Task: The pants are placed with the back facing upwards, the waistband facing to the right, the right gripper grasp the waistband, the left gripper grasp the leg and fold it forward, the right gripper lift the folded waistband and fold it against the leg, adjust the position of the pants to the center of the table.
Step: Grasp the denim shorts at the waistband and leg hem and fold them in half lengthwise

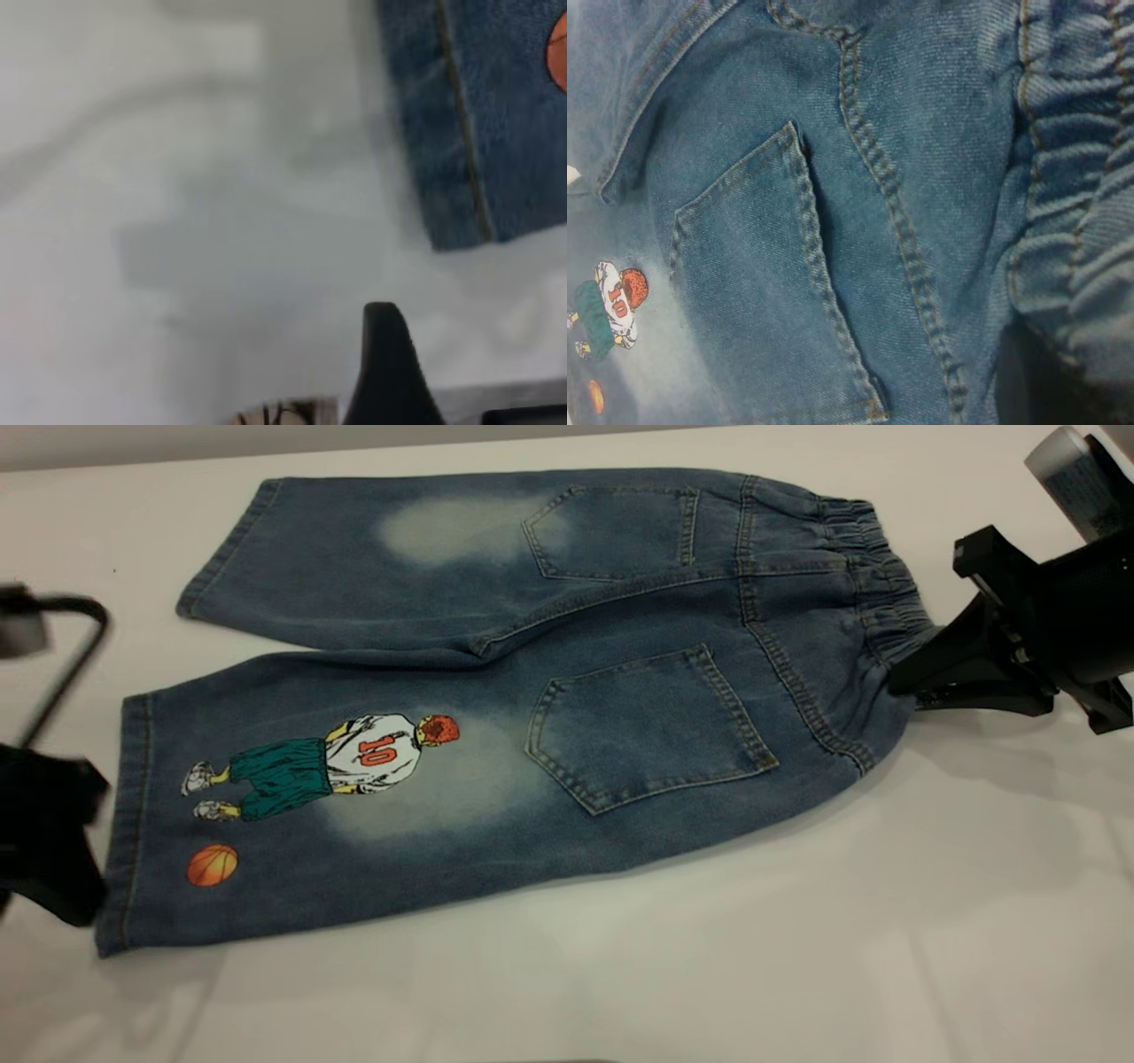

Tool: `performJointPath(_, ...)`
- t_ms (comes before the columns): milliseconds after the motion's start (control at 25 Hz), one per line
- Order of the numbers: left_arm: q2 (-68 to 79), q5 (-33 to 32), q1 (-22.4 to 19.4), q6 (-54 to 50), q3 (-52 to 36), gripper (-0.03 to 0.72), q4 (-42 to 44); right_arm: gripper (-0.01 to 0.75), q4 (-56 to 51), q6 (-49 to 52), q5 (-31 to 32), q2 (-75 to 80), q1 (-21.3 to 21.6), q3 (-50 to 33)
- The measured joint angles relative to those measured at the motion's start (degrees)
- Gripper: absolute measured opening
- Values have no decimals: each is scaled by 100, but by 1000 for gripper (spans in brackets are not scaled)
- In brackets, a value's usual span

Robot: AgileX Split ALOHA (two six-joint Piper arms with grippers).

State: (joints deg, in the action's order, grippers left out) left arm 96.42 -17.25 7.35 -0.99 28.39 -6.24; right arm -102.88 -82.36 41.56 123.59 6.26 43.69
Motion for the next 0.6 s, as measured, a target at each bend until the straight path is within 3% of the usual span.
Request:
performJointPath(360,975,939,70,50,6,430,0,40,0,-18,0,0,0,6)
performJointPath(600,1220,1106,70,52,11,430,0,40,4,-17,0,0,0,6)
